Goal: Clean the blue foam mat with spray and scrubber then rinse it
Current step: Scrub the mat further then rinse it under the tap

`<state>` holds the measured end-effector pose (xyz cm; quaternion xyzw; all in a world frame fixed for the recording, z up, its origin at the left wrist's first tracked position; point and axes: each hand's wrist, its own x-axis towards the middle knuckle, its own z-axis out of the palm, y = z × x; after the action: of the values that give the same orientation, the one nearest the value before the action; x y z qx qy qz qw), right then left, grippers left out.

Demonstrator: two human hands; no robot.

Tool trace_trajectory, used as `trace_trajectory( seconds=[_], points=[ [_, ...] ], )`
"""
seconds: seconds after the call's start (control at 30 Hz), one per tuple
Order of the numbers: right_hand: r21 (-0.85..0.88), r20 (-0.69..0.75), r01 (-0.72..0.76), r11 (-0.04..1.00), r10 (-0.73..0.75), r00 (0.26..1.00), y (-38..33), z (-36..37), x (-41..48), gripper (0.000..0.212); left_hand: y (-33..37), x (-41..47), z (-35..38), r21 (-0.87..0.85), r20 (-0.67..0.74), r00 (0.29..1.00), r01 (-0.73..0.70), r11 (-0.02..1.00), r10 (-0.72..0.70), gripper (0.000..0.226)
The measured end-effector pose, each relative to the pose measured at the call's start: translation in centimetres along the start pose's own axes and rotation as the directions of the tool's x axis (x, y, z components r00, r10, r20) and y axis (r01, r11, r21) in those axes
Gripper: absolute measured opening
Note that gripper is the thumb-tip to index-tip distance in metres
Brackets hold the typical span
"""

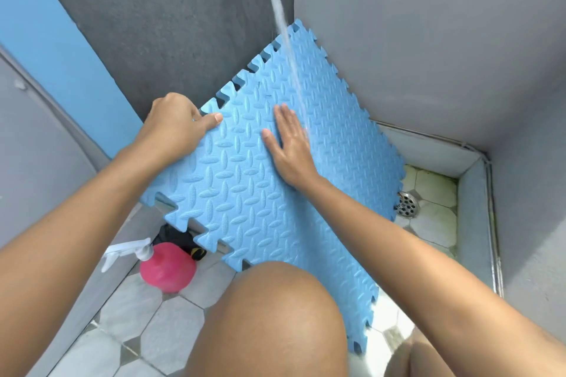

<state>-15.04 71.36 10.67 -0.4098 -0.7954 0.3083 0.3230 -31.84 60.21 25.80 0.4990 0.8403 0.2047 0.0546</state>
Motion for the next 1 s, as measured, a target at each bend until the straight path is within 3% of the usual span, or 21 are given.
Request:
trace_trajectory(
  seconds=[0.1, 0.2, 0.3, 0.37, 0.5, 0.6, 0.67, 0.73, 0.8, 1.0],
  points=[
    [-0.016, -0.044, -0.381, 0.925, 0.380, 0.924, 11.0, -2.3, 0.5, 0.065, -0.2, -0.2, 0.1, -0.004, -0.024, 0.998, -0.065, 0.998, 0.065, 0.056],
    [0.032, -0.059, -0.691, 0.722, 0.691, 0.720, 21.0, -4.6, -2.0, 0.073, 0.0, -0.7, -0.1, -0.024, -0.051, 0.993, -0.109, 0.994, 0.108, 0.053],
    [0.074, -0.057, -0.818, 0.570, 0.821, 0.568, 22.1, -5.3, -1.6, 0.067, -0.1, -0.8, -0.1, -0.064, -0.075, 0.990, -0.127, 0.990, 0.122, 0.044],
    [0.102, -0.084, -0.841, 0.531, 0.847, 0.525, 19.0, -5.2, 2.4, 0.068, -0.1, -0.9, 0.2, -0.083, -0.102, 0.986, -0.142, 0.986, 0.133, 0.041],
    [0.139, -0.155, -0.643, 0.753, 0.658, 0.737, 10.9, -4.4, 12.5, 0.065, -0.6, -0.6, 0.5, -0.095, -0.099, 0.986, -0.144, 0.985, 0.135, 0.041],
    [0.196, -0.107, -0.395, 0.898, 0.419, 0.901, 2.8, -3.4, 17.8, 0.064, -1.1, -0.5, 0.8, -0.104, -0.101, 0.984, -0.157, 0.982, 0.147, 0.040],
    [0.181, -0.065, -0.247, 0.952, 0.262, 0.963, -1.3, -2.3, 18.5, 0.063, -1.0, -0.5, 0.9, -0.111, -0.101, 0.984, -0.155, 0.982, 0.144, 0.040],
    [0.168, -0.059, -0.114, 0.979, 0.126, 0.990, -2.8, -1.8, 17.1, 0.065, -0.9, -0.4, 0.9, -0.116, -0.098, 0.986, -0.144, 0.983, 0.133, 0.040],
    [0.179, -0.041, -0.080, 0.981, 0.088, 0.995, -1.6, -2.0, 14.5, 0.063, -0.8, -0.5, 1.0, -0.118, -0.088, 0.988, -0.135, 0.984, 0.125, 0.042],
    [0.086, -0.090, -0.349, 0.933, 0.356, 0.930, 9.9, -1.2, 3.6, 0.063, -1.0, -0.7, 1.2, -0.117, -0.070, 0.996, -0.071, 0.991, 0.063, 0.043]
  ],
)
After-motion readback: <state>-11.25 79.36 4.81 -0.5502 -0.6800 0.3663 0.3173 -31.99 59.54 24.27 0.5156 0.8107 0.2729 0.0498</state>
